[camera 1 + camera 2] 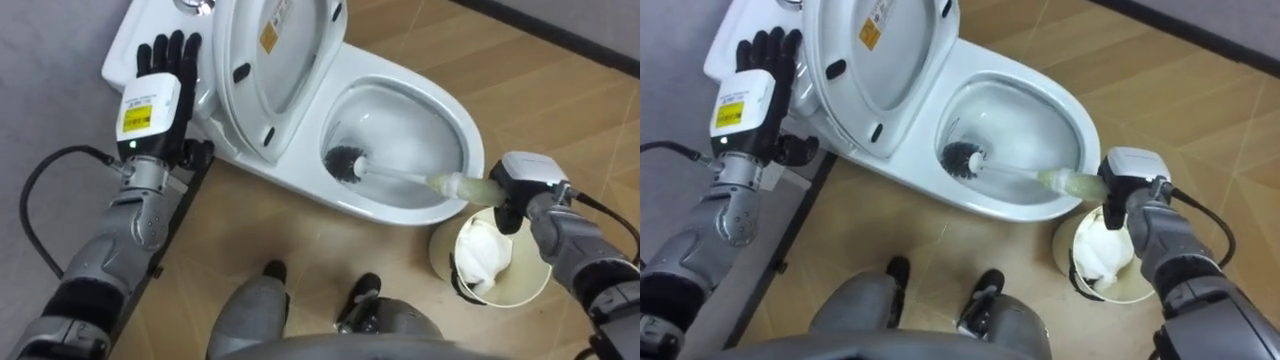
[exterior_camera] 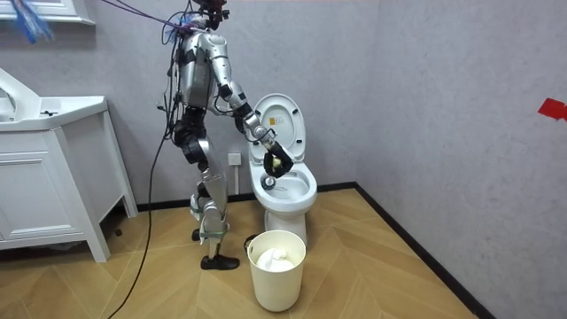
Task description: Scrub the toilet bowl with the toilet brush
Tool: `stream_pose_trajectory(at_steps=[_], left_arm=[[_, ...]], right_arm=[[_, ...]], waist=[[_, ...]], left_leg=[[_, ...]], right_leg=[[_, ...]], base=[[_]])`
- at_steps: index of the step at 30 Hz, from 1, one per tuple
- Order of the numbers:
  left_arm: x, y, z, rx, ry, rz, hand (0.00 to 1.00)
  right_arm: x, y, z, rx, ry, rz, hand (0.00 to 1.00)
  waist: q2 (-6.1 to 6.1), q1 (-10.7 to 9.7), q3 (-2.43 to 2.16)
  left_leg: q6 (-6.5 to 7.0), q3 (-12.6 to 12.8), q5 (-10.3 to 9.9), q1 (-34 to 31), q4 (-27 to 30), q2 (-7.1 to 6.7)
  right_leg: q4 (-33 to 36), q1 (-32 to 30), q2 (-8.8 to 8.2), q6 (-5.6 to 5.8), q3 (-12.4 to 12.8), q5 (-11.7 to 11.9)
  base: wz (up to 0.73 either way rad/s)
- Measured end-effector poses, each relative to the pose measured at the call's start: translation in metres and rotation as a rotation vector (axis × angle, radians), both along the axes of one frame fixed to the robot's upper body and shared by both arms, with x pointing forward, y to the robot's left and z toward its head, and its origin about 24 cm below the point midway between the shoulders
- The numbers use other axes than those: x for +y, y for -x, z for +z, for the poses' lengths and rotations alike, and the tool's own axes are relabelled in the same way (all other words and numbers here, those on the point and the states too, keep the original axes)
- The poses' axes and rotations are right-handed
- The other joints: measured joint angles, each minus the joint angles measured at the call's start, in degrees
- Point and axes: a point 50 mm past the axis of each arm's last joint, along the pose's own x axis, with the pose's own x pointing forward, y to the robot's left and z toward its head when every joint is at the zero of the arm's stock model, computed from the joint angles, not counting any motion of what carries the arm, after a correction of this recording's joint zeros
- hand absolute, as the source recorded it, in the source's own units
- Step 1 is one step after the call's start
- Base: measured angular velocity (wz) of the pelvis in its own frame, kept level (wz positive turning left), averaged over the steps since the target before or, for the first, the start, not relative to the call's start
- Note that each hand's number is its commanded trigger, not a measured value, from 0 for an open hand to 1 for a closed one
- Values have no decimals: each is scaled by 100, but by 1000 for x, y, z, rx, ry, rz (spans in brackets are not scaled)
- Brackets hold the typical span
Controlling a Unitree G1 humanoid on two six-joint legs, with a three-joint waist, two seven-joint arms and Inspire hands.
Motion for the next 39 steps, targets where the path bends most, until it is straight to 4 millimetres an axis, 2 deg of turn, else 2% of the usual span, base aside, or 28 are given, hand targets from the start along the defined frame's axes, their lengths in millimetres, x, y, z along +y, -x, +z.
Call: stream_pose_trajectory(at_steps=[2,7,13,19,20,28,31,36,39], left_arm=[[-1,-3,2,-10,0,-5,0],[-4,-6,7,-52,-5,-15,0],[-10,-9,12,-80,-1,-25,0],[-20,-13,19,-106,36,-43,0],[-22,-14,20,-112,35,-51,0],[-30,-19,35,-220,59,-64,0],[-29,-20,39,-243,62,-68,0],[-31,-20,43,-256,88,-65,0],[-31,-20,44,-263,90,-67,0]], right_arm=[[-1,-1,1,-5,0,-3,100],[-4,-8,6,-32,-1,-34,100],[-9,-15,11,-52,-6,-88,100],[-13,-32,24,-128,-86,-215,100],[-16,-33,27,-139,-106,-257,100],[-27,-54,49,-229,-211,-412,100],[-28,-59,54,-244,-266,-475,100],[-32,-57,53,-264,-414,-645,100],[-35,-56,55,-284,-449,-688,100]], waist=[[39,-1,49],[113,23,45],[158,43,39],[239,54,67],[245,60,90],[155,194,161],[45,211,225],[41,198,227],[45,160,226]], left_leg=[[-5,-34,-7,-88,22,0],[-6,-49,-7,-419,210,-19],[14,-50,9,-761,372,-153],[54,-88,33,-1156,595,-266],[57,-112,31,-1211,618,-304],[59,-96,39,-1765,849,-305],[56,-47,41,-1787,900,-336],[57,-54,40,-1963,1090,-345],[61,-128,38,-2102,1227,-385]], right_leg=[[-2,-15,5,-4,-30,-2],[172,-388,-32,-32,-9,8],[634,-846,-253,-43,-7,-144],[920,-1208,-415,-44,-20,-193],[1004,-1266,-463,-39,-27,-221],[1246,-1819,-509,-92,30,-241],[1403,-1923,-577,-119,78,-304],[1461,-2006,-593,-115,74,-324],[1524,-2094,-609,-103,74,-342]], base=[[9],[1],[5],[10],[13],[2],[0],[4],[9]])
